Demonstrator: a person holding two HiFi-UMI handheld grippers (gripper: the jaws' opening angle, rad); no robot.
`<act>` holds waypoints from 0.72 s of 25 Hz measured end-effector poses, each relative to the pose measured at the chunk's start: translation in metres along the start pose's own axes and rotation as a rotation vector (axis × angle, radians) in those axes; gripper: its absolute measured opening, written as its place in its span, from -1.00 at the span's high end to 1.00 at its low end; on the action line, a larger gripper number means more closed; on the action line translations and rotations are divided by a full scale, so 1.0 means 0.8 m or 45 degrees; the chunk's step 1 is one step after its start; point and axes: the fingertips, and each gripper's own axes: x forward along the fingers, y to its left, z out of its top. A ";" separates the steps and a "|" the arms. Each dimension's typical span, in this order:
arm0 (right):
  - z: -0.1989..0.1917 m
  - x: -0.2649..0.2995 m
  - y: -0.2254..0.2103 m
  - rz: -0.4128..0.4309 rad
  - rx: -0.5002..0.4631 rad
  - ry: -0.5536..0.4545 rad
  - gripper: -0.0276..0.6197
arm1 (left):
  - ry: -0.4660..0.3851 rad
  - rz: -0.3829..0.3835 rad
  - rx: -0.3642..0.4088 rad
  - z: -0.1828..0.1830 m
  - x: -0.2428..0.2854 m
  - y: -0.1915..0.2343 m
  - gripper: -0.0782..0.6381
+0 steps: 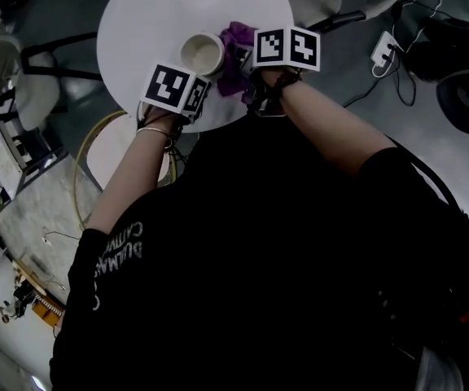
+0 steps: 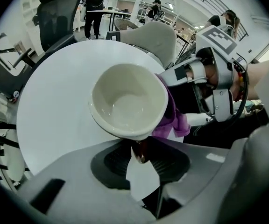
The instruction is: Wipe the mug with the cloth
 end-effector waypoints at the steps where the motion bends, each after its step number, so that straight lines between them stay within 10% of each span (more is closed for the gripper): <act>1: 0.000 0.000 0.001 -0.003 0.013 -0.009 0.85 | -0.003 0.000 -0.002 0.000 -0.001 0.001 0.48; 18: -0.023 -0.011 -0.004 -0.119 0.177 -0.264 0.86 | -0.034 -0.063 -0.015 -0.006 0.002 0.006 0.48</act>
